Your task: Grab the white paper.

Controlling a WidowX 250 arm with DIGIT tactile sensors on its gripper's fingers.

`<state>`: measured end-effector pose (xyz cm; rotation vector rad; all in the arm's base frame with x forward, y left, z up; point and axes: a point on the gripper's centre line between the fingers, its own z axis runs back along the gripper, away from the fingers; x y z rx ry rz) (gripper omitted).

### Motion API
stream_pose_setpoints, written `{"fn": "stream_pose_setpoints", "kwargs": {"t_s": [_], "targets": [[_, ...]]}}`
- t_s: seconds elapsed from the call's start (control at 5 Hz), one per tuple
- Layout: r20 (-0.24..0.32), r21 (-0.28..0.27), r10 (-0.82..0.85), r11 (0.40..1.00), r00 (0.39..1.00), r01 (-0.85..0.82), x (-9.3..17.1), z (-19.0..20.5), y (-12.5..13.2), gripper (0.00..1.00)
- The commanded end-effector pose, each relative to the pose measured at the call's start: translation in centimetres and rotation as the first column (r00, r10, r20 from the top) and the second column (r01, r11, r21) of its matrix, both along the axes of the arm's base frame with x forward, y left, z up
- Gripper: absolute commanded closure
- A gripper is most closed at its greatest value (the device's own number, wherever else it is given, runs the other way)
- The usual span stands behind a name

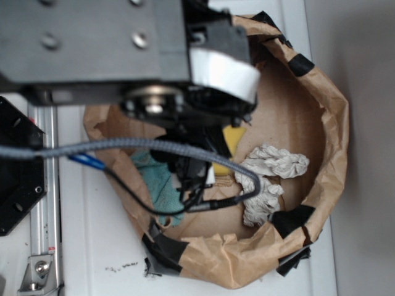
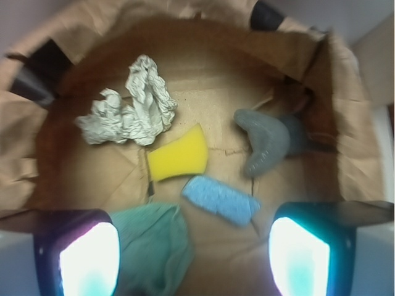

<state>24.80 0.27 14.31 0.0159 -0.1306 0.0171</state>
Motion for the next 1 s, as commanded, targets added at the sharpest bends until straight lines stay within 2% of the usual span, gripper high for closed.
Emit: {"fn": "stream_pose_setpoints", "kwargs": {"t_s": [0.0,0.2,0.4,0.6,0.8], "targets": [[0.191,-0.335,0.055,0.942,0.980,0.012,5.5,-2.2,-0.4,0.00],[0.253,-0.354,0.010,0.931,0.967,0.083,7.1,-2.0,-0.8,0.00],[0.179,-0.302,-0.042,0.949,0.983,0.095,9.9,-6.5,-1.8,0.00],[0.102,-0.214,-0.175,0.957,0.979,0.193,10.4,-8.9,-6.0,0.00],[0.070,-0.129,-0.243,0.959,0.967,0.251,8.9,-10.0,-7.6,1.00]]}}
